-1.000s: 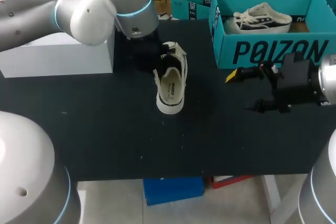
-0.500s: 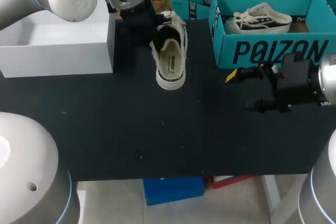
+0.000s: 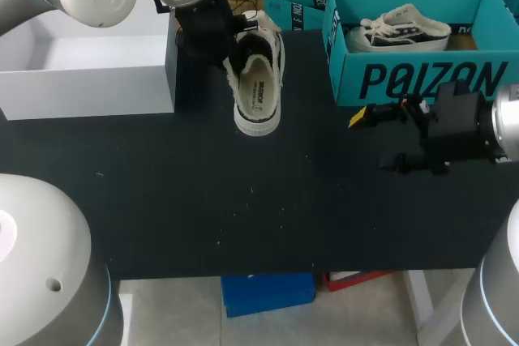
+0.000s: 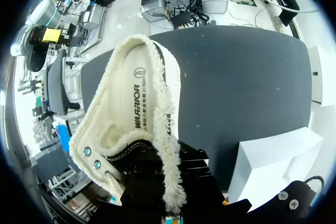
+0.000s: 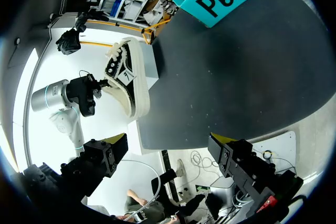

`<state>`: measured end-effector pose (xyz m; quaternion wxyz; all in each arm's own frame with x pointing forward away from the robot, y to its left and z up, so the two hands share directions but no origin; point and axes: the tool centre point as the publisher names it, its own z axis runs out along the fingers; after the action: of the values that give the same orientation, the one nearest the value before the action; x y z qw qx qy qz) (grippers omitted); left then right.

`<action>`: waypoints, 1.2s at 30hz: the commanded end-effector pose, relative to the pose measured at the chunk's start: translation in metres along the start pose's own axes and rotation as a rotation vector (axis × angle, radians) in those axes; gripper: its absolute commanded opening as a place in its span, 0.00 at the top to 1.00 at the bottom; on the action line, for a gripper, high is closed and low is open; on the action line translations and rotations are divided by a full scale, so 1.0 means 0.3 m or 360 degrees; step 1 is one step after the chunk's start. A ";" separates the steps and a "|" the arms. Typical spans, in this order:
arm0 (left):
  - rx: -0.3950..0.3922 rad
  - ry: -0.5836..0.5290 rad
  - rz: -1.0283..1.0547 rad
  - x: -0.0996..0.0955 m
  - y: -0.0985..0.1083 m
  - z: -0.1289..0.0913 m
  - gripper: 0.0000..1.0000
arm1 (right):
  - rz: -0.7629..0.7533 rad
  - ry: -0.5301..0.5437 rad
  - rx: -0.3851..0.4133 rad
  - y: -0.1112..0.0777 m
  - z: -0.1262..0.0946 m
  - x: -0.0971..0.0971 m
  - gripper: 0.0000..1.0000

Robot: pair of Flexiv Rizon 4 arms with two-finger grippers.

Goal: Take the shoe out of the shoebox, open the shoe tongue, remove and reinsert the insole, then place the shoe into the shoebox

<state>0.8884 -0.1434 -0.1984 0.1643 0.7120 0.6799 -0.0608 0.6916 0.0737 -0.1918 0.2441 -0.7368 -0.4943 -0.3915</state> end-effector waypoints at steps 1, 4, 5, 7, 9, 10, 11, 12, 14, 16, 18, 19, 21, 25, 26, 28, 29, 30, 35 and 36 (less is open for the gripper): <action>0.0035 -0.0005 -0.0137 -0.016 0.035 -0.009 1.00 | 0.0000 -0.0002 -0.0001 0.000 0.002 0.001 0.00; -0.0004 -0.0037 -0.0397 -0.030 0.118 -0.023 1.00 | 0.0000 -0.0002 -0.0001 0.000 0.002 0.001 0.00; -0.0036 -0.0052 -0.0488 -0.030 0.144 -0.033 1.00 | 0.0000 -0.0002 -0.0001 0.000 0.002 0.001 0.00; -0.0067 -0.0064 -0.0677 -0.025 0.196 -0.053 1.00 | 0.0000 -0.0002 -0.0001 0.000 0.002 0.001 0.00; -0.0109 -0.0067 -0.0881 -0.010 0.258 -0.073 1.00 | 0.0000 -0.0002 -0.0001 0.000 0.002 0.001 0.00; -0.0123 -0.0070 -0.0980 -0.002 0.287 -0.081 1.00 | 0.0000 -0.0002 -0.0001 0.000 0.002 0.001 0.00; -0.0130 -0.0065 -0.1083 0.007 0.315 -0.090 1.00 | 0.0000 -0.0002 -0.0001 0.000 0.002 0.001 0.00; -0.0140 -0.0048 -0.1195 0.019 0.346 -0.099 1.00 | 0.0000 -0.0002 -0.0001 0.000 0.002 0.001 0.00; -0.0173 -0.0046 -0.1430 0.046 0.405 -0.118 1.00 | 0.0000 -0.0002 -0.0001 0.000 0.002 0.001 0.00; -0.0198 -0.0040 -0.1673 0.082 0.464 -0.137 1.00 | 0.0000 -0.0002 -0.0001 0.000 0.002 0.001 0.00; -0.0232 -0.0057 -0.1896 0.126 0.520 -0.155 1.00 | 0.0000 -0.0002 -0.0001 0.000 0.002 0.001 0.00; -0.0238 -0.0076 -0.2020 0.150 0.545 -0.167 1.00 | 0.0000 -0.0002 -0.0001 0.000 0.002 0.001 0.00; -0.0268 -0.0117 -0.2221 0.199 0.586 -0.187 1.00 | 0.0000 -0.0002 -0.0001 0.000 0.002 0.001 0.00; -0.0364 -0.0183 -0.2553 0.315 0.644 -0.217 1.00 | 0.0000 -0.0002 -0.0001 0.000 0.002 0.001 0.00; -0.0394 -0.0192 -0.2639 0.348 0.653 -0.224 1.00 | 0.0000 -0.0002 -0.0001 0.000 0.002 0.001 0.00; -0.0466 -0.0193 -0.2735 0.408 0.663 -0.231 1.00 | 0.0000 -0.0002 -0.0001 0.000 0.002 0.001 0.00; -0.0498 -0.0188 -0.2787 0.439 0.667 -0.234 1.00 | 0.0000 -0.0002 -0.0001 0.000 0.002 0.001 0.00; -0.0534 -0.0192 -0.2835 0.472 0.665 -0.239 1.00 | 0.0000 -0.0002 -0.0001 0.000 0.002 0.001 0.00; -0.0634 -0.0158 -0.3022 0.624 0.643 -0.254 1.00 | 0.0000 -0.0002 -0.0001 0.000 0.002 0.001 0.00; -0.0663 -0.0153 -0.3045 0.654 0.636 -0.257 1.00 | 0.0000 -0.0002 -0.0001 0.000 0.002 0.001 0.00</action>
<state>1.0964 0.0437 -0.1542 0.1629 0.2005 0.9610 -0.0991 0.6916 0.0737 -0.1918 0.2441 -0.7368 -0.4943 -0.3915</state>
